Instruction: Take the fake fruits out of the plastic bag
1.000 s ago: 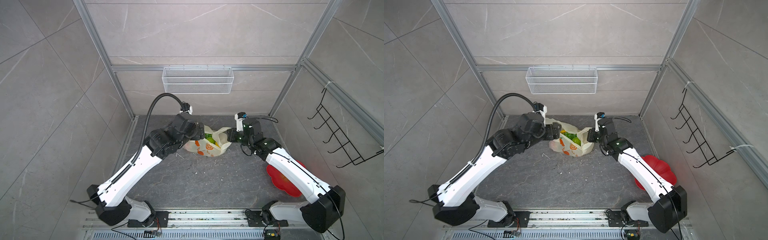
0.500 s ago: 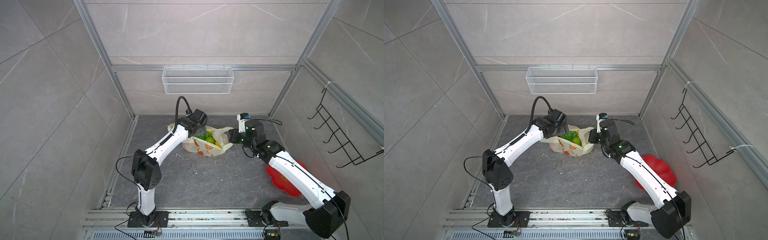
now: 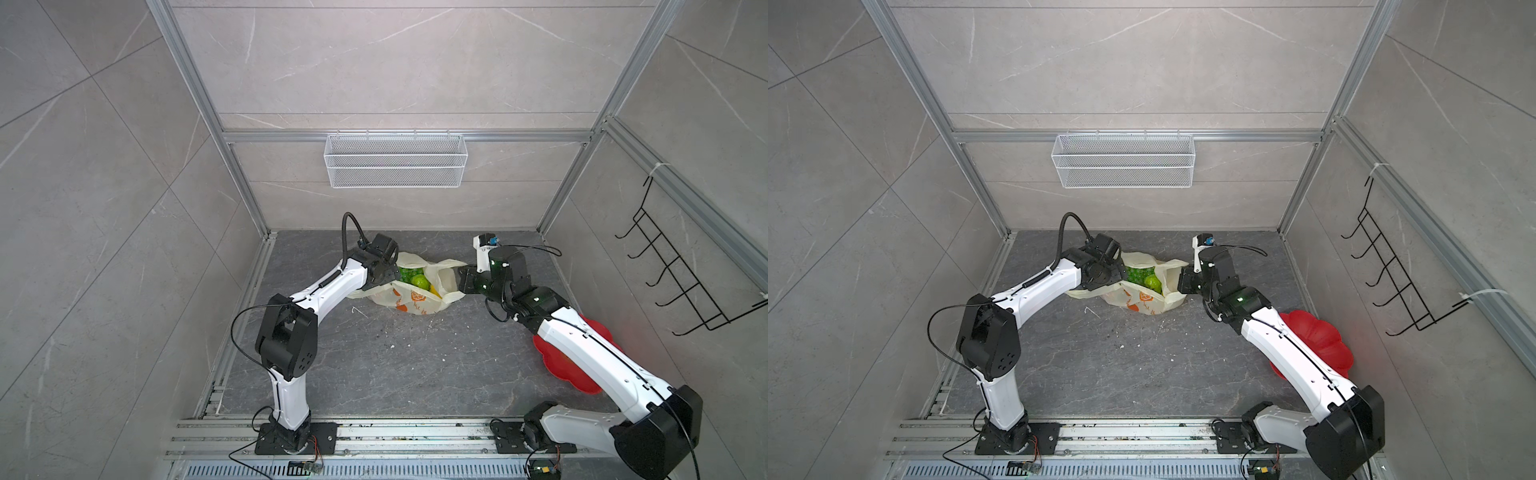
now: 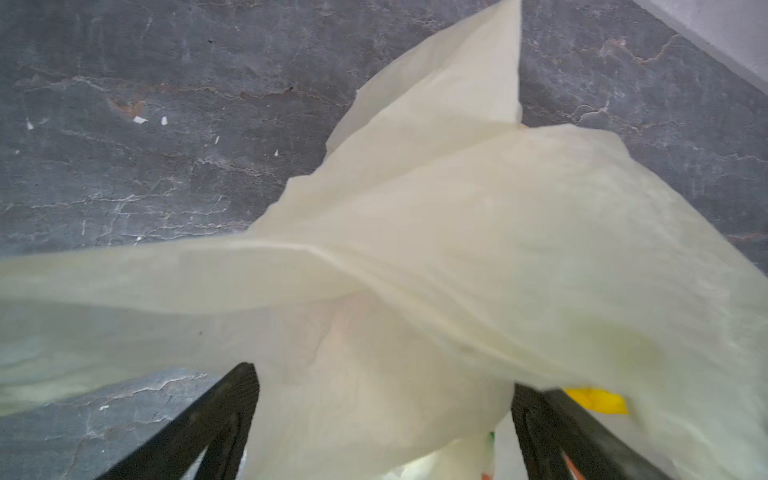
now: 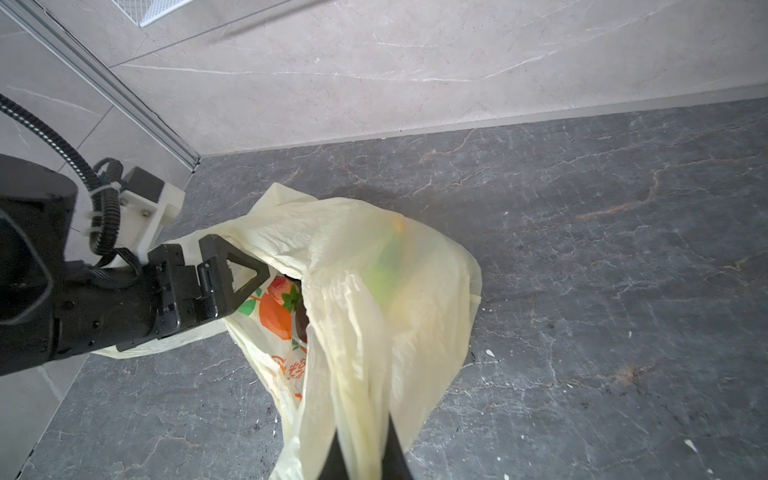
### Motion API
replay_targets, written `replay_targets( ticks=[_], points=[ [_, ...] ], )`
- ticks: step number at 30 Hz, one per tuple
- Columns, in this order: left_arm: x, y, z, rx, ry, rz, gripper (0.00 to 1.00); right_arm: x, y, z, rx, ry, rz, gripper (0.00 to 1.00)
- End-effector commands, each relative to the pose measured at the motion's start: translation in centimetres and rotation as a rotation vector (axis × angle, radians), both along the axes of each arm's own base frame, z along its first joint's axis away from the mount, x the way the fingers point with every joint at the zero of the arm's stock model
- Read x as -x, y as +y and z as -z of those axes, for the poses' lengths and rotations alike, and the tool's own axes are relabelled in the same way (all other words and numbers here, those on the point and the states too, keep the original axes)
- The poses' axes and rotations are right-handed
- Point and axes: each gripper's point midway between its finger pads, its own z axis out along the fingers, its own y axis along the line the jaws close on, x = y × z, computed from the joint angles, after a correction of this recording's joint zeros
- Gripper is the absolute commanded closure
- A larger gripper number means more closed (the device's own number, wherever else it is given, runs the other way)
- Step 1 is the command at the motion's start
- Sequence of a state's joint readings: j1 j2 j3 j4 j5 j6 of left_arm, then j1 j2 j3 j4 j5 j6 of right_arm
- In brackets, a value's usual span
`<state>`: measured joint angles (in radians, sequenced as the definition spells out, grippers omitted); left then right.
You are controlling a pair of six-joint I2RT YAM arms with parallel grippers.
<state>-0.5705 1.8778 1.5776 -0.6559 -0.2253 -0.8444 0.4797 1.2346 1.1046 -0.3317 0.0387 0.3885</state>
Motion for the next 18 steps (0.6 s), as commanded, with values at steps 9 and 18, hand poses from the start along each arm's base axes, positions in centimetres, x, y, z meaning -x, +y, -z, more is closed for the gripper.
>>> replay_targets(
  ticks=[9, 18],
  points=[
    [-2.5, 2.0, -0.8, 0.018, -0.113, 0.058, 0.65, -3.1, -4.8, -1.0, -0.161, 0.051, 0.155, 1.0],
    [-1.5, 6.8, -1.8, 0.108, -0.264, 0.067, 1.0, -7.5, -6.8, -0.7, -0.175, 0.023, 0.206, 1.0]
  ],
)
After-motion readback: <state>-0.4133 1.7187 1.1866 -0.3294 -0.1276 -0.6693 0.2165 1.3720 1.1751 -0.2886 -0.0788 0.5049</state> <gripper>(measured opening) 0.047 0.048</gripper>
